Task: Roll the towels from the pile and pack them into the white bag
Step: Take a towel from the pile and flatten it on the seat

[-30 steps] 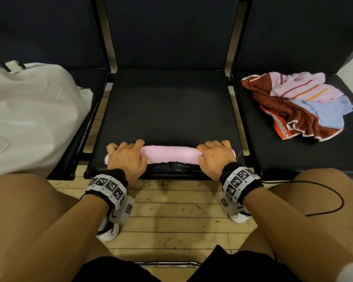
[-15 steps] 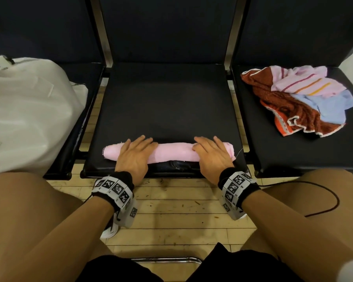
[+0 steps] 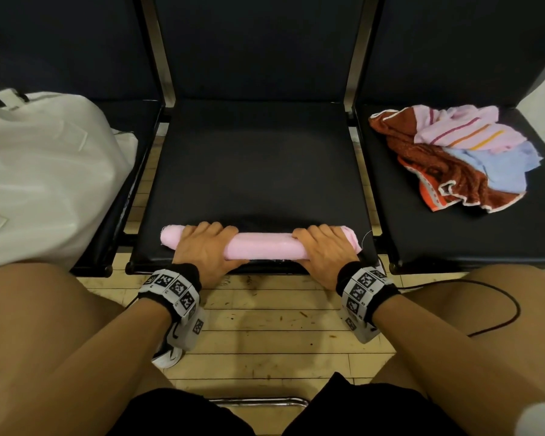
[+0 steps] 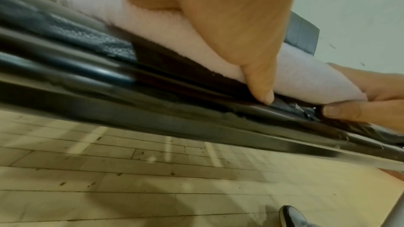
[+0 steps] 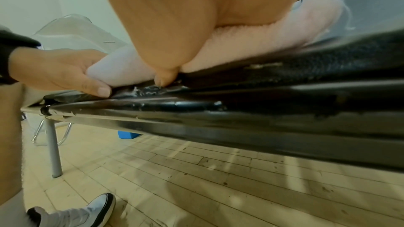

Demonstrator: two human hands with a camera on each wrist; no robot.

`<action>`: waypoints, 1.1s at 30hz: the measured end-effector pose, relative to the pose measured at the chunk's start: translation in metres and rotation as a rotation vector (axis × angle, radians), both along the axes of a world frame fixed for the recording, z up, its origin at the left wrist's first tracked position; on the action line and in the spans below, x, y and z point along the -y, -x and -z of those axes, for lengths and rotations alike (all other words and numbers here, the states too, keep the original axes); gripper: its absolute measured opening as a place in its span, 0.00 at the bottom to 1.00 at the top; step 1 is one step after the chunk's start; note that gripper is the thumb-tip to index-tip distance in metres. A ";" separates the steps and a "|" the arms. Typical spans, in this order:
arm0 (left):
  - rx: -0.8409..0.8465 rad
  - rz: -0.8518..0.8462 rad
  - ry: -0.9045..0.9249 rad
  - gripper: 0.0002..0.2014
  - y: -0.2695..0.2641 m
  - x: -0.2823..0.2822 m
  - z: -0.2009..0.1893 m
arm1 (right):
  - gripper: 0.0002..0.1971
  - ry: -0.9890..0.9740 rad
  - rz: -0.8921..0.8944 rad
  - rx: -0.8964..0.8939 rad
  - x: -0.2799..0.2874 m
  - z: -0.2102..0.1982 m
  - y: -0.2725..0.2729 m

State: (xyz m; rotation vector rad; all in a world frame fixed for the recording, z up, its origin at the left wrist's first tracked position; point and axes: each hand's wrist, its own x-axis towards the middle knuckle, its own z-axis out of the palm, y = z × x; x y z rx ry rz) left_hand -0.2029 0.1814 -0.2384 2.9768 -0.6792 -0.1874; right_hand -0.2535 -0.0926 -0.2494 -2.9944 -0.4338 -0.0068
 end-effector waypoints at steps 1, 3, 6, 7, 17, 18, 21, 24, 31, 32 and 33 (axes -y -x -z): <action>-0.016 0.006 -0.033 0.27 0.001 0.000 -0.003 | 0.22 0.008 -0.010 -0.025 -0.001 -0.002 0.000; -0.064 0.007 -0.067 0.24 0.002 -0.002 -0.008 | 0.20 0.012 -0.013 -0.081 -0.002 -0.007 0.000; -0.123 -0.007 -0.026 0.22 0.006 -0.006 -0.018 | 0.18 -0.020 -0.012 -0.137 -0.001 -0.020 -0.003; -0.126 -0.012 -0.014 0.22 0.006 -0.008 -0.024 | 0.17 -0.029 -0.020 -0.145 -0.001 -0.026 -0.005; 0.038 -0.065 -0.001 0.31 -0.006 -0.043 -0.117 | 0.23 -0.082 -0.107 -0.062 -0.029 -0.128 -0.037; 0.044 -0.072 0.000 0.32 -0.008 -0.047 -0.125 | 0.26 -0.075 -0.116 -0.053 -0.033 -0.139 -0.041; 0.084 -0.090 0.013 0.29 -0.016 -0.063 -0.156 | 0.29 -0.070 -0.151 -0.013 -0.048 -0.174 -0.054; 0.150 -0.130 0.006 0.31 -0.020 -0.078 -0.186 | 0.26 -0.044 -0.185 0.041 -0.064 -0.205 -0.070; 0.239 -0.223 -0.038 0.22 -0.040 -0.130 -0.230 | 0.27 0.054 -0.288 0.136 -0.117 -0.268 -0.106; 0.260 -0.235 -0.025 0.21 -0.041 -0.138 -0.235 | 0.27 0.072 -0.300 0.151 -0.126 -0.274 -0.112; 0.278 -0.244 -0.021 0.21 -0.042 -0.144 -0.239 | 0.26 0.083 -0.309 0.159 -0.133 -0.277 -0.118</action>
